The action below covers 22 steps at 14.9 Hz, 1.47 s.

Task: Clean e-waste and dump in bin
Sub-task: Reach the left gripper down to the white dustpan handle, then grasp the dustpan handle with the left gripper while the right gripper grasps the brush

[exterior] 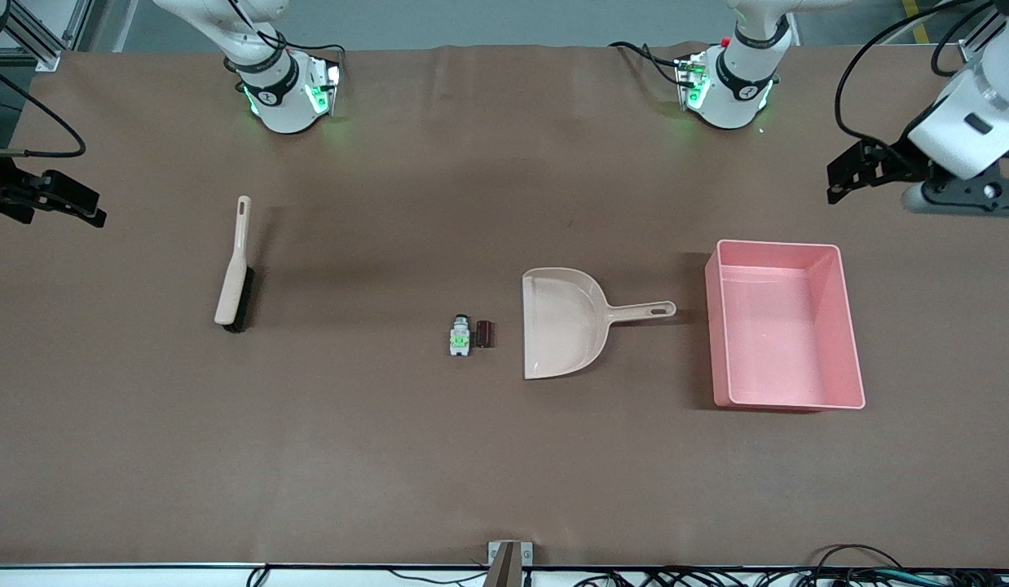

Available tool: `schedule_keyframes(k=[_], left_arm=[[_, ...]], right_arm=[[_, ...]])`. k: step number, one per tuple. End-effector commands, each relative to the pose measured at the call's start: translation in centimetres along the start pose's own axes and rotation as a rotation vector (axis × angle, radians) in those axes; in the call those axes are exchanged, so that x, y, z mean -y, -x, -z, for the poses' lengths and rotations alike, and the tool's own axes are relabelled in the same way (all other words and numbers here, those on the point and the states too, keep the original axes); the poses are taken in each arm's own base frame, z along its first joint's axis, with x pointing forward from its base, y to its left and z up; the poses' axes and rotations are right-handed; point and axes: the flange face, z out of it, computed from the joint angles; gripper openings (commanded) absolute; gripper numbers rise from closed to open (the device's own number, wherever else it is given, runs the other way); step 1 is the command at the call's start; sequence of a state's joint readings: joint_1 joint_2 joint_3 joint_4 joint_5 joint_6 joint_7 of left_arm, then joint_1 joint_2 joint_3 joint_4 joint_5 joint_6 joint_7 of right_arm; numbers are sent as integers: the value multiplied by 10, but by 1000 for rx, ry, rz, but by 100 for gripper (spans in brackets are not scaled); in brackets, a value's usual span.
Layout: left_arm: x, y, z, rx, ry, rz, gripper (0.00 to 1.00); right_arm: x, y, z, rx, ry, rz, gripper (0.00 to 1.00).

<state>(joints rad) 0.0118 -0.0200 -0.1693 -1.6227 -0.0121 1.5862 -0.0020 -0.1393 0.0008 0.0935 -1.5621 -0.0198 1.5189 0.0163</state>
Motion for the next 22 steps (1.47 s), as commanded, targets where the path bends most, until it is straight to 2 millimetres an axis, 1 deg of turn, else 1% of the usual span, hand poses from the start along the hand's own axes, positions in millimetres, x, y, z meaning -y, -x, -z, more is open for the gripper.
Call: schedule_keyframes(k=[1,3,4,5,6,8,9,10,11,13,14,15,16,18,19,20,22], left_arm=[[-42,-34,-31,-14,31,-228,100],[-77,-47,-57,-16,41,-344,100],[-89,-54,-71,-13,47,-373,100],[-110,-60,-84,-19,59,-423,100],[-129,-67,-102,-27,73,-475,100],[-167,-73,-132,-27,87,-552,100],[-181,-73,-149,-20,66,-606,100],[-193,-70,-161,-23,34,-668,100],[-199,-66,-175,-20,19,-718,99],[-203,-60,-207,-41,21,-829,96],[-203,-56,-224,-50,23,-890,96],[-203,-53,-247,-38,31,-948,95],[-201,-53,-260,-31,36,-1007,94],[-196,-51,-286,8,59,-1115,93],[-193,-49,-302,31,72,-1134,93],[-202,-47,-306,34,75,-1159,93],[-206,-42,-321,0,69,-1202,93]], right_arm=[[-4,2,-1,7,-6,-10,100],[-2,2,-7,15,-13,-8,100],[-1,1,-10,16,-28,-9,100],[-2,1,-11,13,-33,-12,100],[-2,1,-13,18,-33,-10,100],[-2,1,-24,35,-33,-12,100],[-1,1,-30,41,-33,-10,100],[0,2,-33,38,-32,-10,100],[-1,2,-34,37,-32,-12,100],[-8,3,-38,50,-31,-21,100],[-14,5,-49,73,-32,-33,100],[-20,11,-55,84,-31,-44,100],[-27,15,-61,92,-32,-56,100],[-34,19,-68,101,-32,-69,100],[-36,20,-70,104,-32,-72,100],[-34,20,-72,106,-32,-71,100],[-19,14,-78,77,-30,-46,100]])
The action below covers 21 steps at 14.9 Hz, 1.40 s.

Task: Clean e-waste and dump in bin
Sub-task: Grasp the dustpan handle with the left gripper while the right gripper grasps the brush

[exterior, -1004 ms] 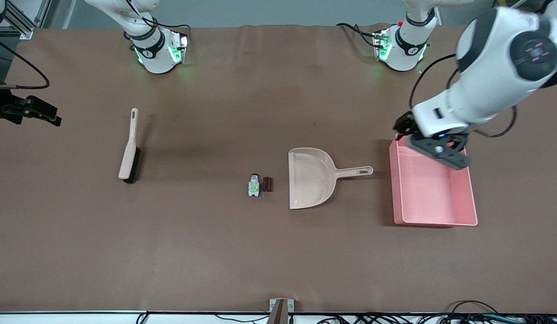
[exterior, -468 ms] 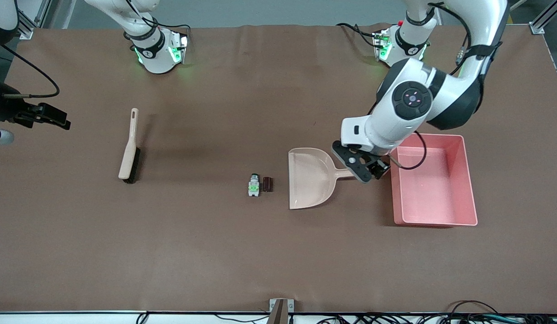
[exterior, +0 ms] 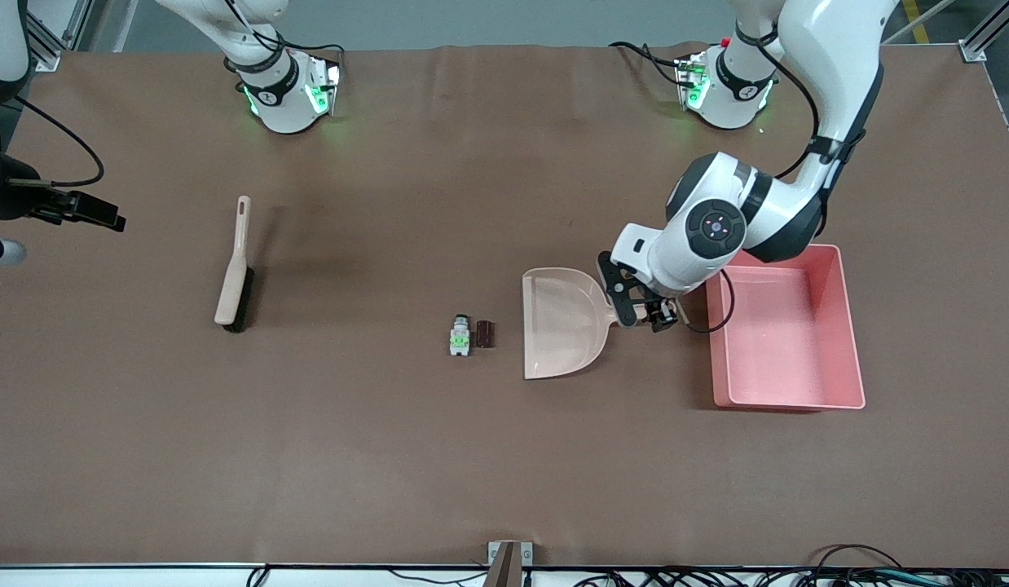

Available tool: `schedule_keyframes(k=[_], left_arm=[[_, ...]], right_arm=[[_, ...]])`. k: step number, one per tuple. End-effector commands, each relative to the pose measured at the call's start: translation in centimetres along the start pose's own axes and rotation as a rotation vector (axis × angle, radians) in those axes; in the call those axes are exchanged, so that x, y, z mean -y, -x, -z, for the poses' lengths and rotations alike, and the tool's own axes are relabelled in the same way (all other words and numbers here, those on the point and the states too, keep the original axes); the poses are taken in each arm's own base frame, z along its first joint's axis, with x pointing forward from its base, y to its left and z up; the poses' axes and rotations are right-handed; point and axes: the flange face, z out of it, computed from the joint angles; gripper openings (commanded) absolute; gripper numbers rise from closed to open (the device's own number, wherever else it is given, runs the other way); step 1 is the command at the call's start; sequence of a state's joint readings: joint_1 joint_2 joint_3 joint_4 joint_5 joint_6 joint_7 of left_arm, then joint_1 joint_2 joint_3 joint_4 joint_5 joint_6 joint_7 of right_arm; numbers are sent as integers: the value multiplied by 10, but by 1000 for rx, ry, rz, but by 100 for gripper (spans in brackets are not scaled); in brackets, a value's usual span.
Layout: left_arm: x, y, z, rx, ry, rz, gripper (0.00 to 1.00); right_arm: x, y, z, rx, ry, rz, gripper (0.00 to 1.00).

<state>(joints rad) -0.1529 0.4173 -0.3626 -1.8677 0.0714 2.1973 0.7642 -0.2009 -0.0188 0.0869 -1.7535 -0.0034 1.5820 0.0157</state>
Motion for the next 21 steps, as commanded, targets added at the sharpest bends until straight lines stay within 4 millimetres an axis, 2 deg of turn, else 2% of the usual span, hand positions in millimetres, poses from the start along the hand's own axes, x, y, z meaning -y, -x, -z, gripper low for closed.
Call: schedule_keyframes(k=[1,2,4,5,7,8,10,12,14,17,21], left_arm=[[-9,-2,-19,-37,-51,-103,93],[-6,4,-33,-55,-60,-146,92],[-7,6,-47,-74,-72,-193,89],[-7,5,-50,-83,-78,-197,87],[-3,4,-59,-104,-91,-202,84],[-4,3,-61,-107,-91,-203,81],[-4,3,-68,-105,-82,-203,78],[-3,4,-74,-103,-74,-207,74],[-3,1,-77,-118,-86,-209,66],[0,0,-83,-126,-89,-209,51],[2,2,-82,-110,-104,-233,16]], right_arm=[[28,5,-13,-46,-8,47,100],[39,2,-30,-59,-6,67,100],[29,-2,-51,-63,-7,60,100],[17,-2,-62,-56,-8,74,100],[-18,0,-103,-57,-12,124,100],[-25,4,-121,-48,-15,135,100],[-24,17,-166,-37,-15,134,100],[-23,37,-221,-60,-9,137,100],[-21,53,-259,-88,-3,151,100],[-18,70,-289,-86,-2,162,98],[-12,87,-314,-87,0,176,90]])
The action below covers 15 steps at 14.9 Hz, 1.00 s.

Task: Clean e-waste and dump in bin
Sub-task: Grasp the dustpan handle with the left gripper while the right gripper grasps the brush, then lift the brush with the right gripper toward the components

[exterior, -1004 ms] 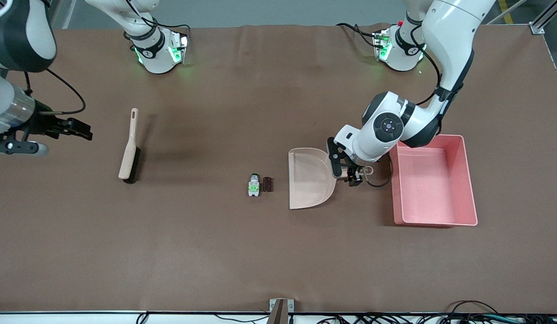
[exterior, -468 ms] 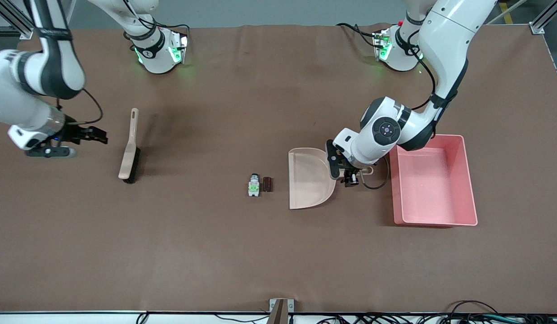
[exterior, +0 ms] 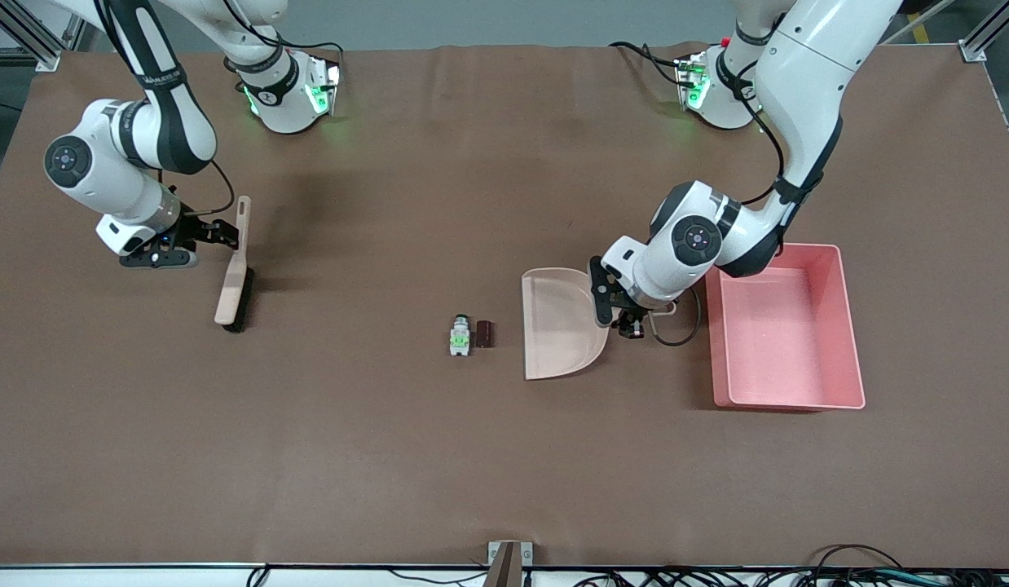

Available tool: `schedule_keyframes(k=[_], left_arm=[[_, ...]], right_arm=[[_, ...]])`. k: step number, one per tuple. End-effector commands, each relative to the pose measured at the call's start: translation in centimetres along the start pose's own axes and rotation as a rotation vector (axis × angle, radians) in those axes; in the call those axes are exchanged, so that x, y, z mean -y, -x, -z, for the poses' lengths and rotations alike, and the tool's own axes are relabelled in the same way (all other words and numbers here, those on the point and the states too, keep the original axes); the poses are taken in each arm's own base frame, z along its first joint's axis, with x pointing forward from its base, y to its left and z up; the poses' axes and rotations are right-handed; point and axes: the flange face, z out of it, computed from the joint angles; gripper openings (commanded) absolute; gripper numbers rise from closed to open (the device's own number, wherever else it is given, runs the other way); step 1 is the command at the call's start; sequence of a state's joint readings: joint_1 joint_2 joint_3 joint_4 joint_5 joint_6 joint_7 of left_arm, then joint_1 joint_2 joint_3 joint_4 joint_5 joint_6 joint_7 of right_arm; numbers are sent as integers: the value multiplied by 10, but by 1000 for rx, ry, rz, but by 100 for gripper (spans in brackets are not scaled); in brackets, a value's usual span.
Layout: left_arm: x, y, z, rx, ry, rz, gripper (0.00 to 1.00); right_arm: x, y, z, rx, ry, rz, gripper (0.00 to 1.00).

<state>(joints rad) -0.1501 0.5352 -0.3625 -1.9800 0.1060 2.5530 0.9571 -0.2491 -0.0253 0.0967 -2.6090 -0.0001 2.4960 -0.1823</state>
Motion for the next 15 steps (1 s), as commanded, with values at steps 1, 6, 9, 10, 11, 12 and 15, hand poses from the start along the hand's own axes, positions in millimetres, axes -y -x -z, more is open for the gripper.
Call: schedule_keyframes(k=[1,6,9,10,11,12,15], left_arm=[[5,1,4,0,-22,-23,11],[16,-2,16,-7,-45,-21,4],[15,-1,14,-5,-41,-18,9],[15,-1,13,-4,-39,-13,13],[14,-1,12,-4,-38,-10,18],[13,0,8,-2,-32,-9,20],[12,-1,6,-2,-27,-9,25]], right_arm=[[13,20,-5,-21,4,28,90],[20,23,-10,-17,4,39,59],[20,22,-10,-21,4,36,48],[20,22,-10,-21,4,36,48],[20,22,-10,-24,5,35,48],[20,22,-13,-23,4,35,48],[21,22,-16,-20,3,35,49]])
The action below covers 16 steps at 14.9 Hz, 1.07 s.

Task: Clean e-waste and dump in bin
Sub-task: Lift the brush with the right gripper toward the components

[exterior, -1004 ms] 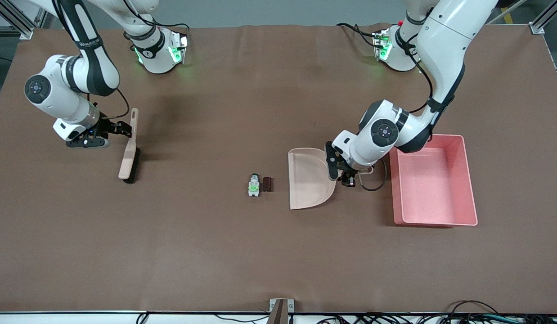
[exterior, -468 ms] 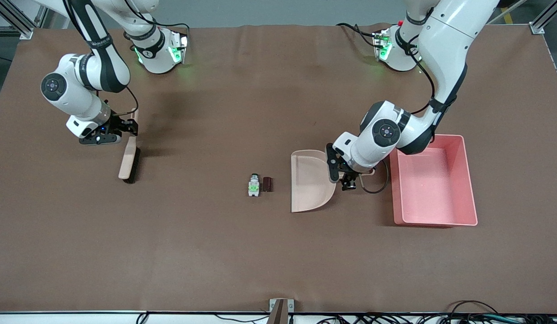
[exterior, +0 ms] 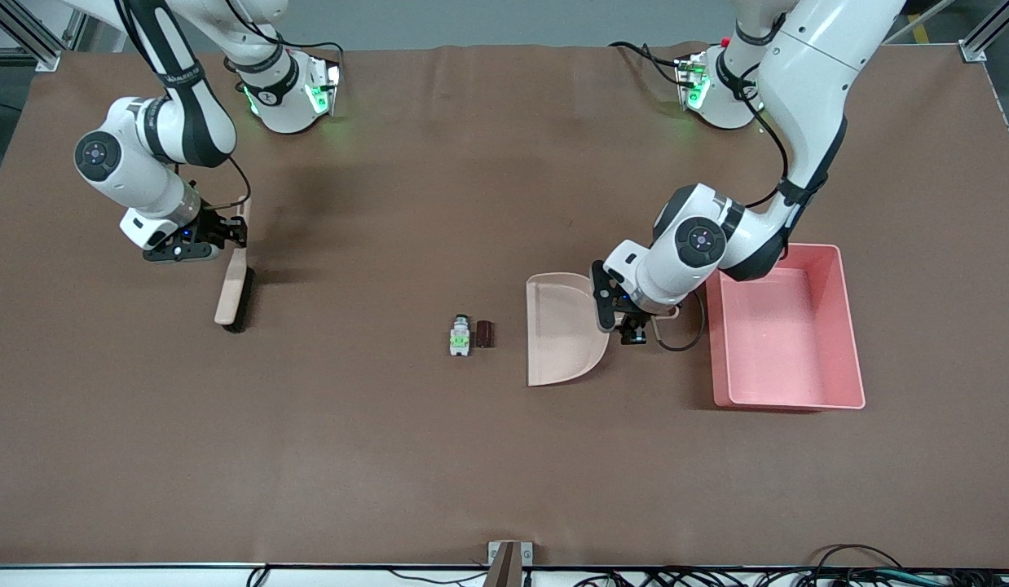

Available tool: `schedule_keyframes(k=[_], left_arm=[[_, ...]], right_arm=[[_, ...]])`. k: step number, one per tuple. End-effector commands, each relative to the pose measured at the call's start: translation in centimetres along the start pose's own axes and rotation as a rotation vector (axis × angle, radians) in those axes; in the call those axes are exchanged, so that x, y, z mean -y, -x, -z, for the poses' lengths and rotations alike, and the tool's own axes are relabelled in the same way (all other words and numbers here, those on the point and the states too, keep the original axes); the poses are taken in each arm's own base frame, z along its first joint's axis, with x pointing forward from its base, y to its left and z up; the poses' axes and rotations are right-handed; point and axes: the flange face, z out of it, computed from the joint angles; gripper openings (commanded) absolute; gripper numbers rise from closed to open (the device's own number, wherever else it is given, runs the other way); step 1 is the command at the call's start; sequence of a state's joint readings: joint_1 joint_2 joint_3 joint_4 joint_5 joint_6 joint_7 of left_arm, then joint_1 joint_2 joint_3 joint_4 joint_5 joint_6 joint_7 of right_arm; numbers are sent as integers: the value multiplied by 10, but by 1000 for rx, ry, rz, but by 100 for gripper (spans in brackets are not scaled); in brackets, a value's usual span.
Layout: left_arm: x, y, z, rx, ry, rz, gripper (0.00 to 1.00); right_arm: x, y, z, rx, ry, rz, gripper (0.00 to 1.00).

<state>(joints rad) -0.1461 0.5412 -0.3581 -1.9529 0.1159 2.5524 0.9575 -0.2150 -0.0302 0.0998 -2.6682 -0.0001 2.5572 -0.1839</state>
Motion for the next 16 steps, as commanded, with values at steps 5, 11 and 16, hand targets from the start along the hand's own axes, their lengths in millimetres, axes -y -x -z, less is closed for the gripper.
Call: schedule_keyframes(k=[5,11,16], left_arm=[[1,-2,-1,3,-5,-13,30],[2,-2,2,1,-11,-15,35],[0,-2,0,3,-5,-18,37]], right_arm=[[7,15,-16,-31,-1,-3,52],[14,15,-19,-31,-1,-6,39],[19,14,-22,-26,-2,-15,10]])
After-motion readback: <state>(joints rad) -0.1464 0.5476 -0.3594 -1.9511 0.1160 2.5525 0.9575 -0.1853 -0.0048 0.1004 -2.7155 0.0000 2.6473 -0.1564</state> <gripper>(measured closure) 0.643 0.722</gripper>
